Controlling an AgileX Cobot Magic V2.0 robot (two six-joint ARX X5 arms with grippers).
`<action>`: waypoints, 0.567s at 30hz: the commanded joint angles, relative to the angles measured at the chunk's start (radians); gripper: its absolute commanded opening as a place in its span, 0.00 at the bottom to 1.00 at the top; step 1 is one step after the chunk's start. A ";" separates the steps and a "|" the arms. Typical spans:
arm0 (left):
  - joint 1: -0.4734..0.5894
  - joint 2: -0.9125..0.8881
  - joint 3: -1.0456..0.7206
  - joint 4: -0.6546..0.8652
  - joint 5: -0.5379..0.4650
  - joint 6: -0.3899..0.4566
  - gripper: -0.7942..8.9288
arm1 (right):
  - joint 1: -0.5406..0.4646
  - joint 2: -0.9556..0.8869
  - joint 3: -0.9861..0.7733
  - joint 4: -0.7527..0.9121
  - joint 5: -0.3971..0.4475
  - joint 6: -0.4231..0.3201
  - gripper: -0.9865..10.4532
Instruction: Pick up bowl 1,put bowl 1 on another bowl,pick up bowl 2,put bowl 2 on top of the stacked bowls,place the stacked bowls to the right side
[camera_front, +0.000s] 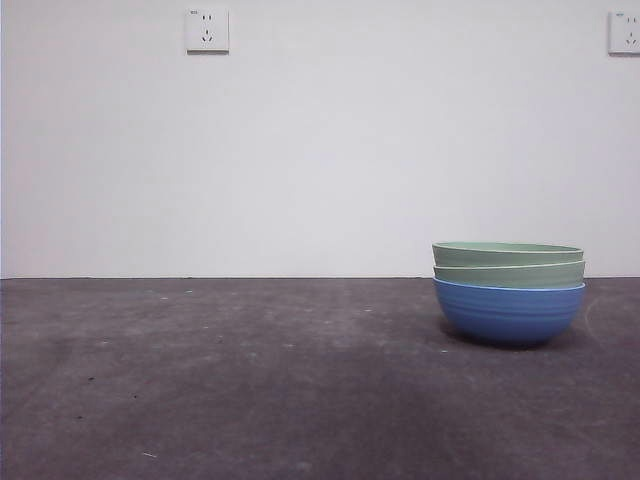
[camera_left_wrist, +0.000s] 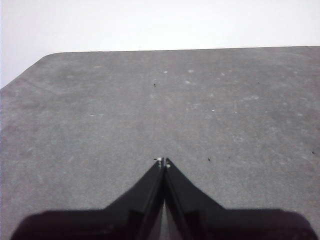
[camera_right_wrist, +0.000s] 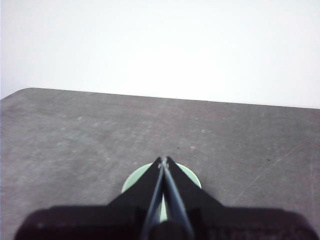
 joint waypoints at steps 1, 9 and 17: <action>0.004 -0.003 -0.015 0.001 -0.005 -0.010 0.08 | -0.004 -0.090 -0.197 0.163 0.001 -0.007 0.09; 0.004 -0.003 -0.015 0.002 -0.005 -0.010 0.08 | -0.005 -0.298 -0.496 0.275 0.010 -0.008 0.09; 0.004 -0.003 -0.015 0.002 -0.005 -0.010 0.08 | -0.005 -0.401 -0.616 0.267 0.010 0.031 0.09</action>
